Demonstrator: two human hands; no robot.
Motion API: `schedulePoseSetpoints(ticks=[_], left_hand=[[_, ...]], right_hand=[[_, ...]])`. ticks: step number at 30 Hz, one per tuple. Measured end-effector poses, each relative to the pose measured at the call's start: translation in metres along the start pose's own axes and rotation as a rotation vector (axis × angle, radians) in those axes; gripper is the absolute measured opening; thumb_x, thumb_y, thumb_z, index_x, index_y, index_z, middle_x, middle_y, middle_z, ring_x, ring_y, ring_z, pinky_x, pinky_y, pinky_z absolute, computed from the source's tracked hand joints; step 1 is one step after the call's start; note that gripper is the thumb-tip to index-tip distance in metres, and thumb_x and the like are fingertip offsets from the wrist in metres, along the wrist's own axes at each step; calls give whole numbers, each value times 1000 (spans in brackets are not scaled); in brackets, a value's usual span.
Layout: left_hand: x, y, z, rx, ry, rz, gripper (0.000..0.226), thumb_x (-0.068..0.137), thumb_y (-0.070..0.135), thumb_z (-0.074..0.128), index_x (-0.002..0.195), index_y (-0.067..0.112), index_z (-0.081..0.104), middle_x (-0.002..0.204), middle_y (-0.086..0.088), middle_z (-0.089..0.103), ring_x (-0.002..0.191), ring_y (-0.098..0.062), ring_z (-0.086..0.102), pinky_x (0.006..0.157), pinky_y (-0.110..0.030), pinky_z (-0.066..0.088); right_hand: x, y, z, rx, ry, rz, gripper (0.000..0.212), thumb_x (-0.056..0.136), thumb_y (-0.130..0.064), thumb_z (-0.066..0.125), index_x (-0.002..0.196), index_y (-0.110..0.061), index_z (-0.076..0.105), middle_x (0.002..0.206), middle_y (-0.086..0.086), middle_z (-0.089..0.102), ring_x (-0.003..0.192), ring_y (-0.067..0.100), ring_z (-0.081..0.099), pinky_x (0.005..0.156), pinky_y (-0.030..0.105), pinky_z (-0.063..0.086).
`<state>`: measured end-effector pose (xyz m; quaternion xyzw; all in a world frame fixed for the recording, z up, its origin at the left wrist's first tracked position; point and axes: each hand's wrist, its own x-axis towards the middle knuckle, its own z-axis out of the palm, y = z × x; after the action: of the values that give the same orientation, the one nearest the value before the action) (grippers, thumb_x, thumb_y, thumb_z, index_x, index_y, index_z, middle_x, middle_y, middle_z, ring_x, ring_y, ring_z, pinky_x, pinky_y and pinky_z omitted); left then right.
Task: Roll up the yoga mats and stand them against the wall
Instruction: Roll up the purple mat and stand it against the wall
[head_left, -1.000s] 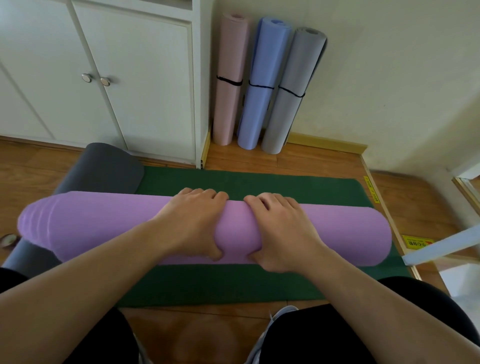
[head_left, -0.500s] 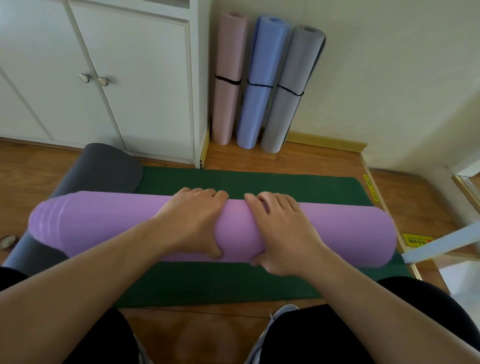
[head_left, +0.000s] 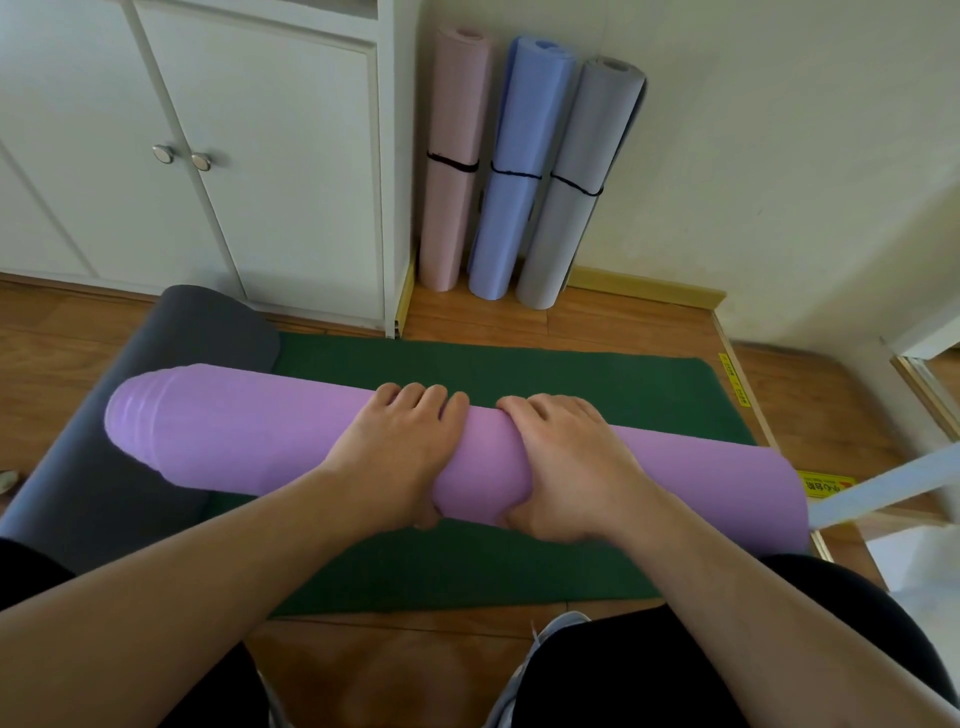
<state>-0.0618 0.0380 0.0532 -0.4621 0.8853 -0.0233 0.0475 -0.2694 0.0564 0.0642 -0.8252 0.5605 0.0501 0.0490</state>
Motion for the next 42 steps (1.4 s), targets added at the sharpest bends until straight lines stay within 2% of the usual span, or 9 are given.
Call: schedulePoseSetpoints(ticks=[4,8,16,22,27,31,34,39,42], left_hand=[[1,-15,-8,-125,-25,-15,102,62,72,79,145,27,40,136,6,57,120,-18,55,107,-39,46],[-3,-19,-9,-185,-50,-33,100,57,77,75,139,32,43,128,10,59,111,-15,57,102,-38,48],[-4,1,6,61,-6,-33,126,66,70,82,158,14,16,151,-9,42,137,-30,45,119,-47,37],[5,-8,-4,-64,-33,-38,109,61,67,82,148,22,35,139,1,54,125,-23,54,109,-44,45],[0,-19,-15,-184,-48,-56,99,57,80,71,140,31,44,126,9,60,109,-16,58,100,-38,48],[-3,-17,-19,-116,104,-69,105,61,74,75,147,26,42,138,3,52,125,-21,51,115,-41,39],[-6,-15,-25,-89,299,-110,96,62,57,89,140,15,51,135,-6,48,124,-30,48,108,-49,46],[-8,-24,-46,-390,545,-299,60,79,48,84,123,17,57,119,2,55,106,-20,55,92,-40,53],[-6,-35,-67,-845,537,-533,75,81,59,81,139,26,45,123,14,54,103,-4,61,81,-32,57]], right_hand=[[-3,-5,9,-141,17,-13,137,65,-66,87,165,-20,6,156,9,32,144,33,34,128,46,23],[1,-3,10,-117,63,-26,123,64,-62,88,159,-24,20,148,5,45,136,31,46,121,46,35],[3,3,0,24,4,34,114,61,-68,85,154,-33,29,145,-6,53,133,23,49,115,43,40],[-4,-2,2,-107,89,-16,132,68,-63,86,165,-20,8,159,10,34,149,32,32,131,48,17],[4,-10,10,-145,102,-74,131,67,-58,89,163,-21,9,158,8,36,145,33,37,128,51,23],[15,-2,6,-79,203,-47,116,64,-56,89,157,-23,28,151,1,46,139,29,46,121,50,34],[24,5,-4,63,228,60,111,62,-65,85,154,-30,32,147,-8,50,136,22,49,117,47,38],[35,8,-20,416,328,288,98,56,-64,85,140,-45,38,129,-21,58,117,15,59,104,46,52],[36,9,-30,690,407,331,85,57,-50,89,128,-53,43,119,-26,60,111,11,62,95,40,56]])
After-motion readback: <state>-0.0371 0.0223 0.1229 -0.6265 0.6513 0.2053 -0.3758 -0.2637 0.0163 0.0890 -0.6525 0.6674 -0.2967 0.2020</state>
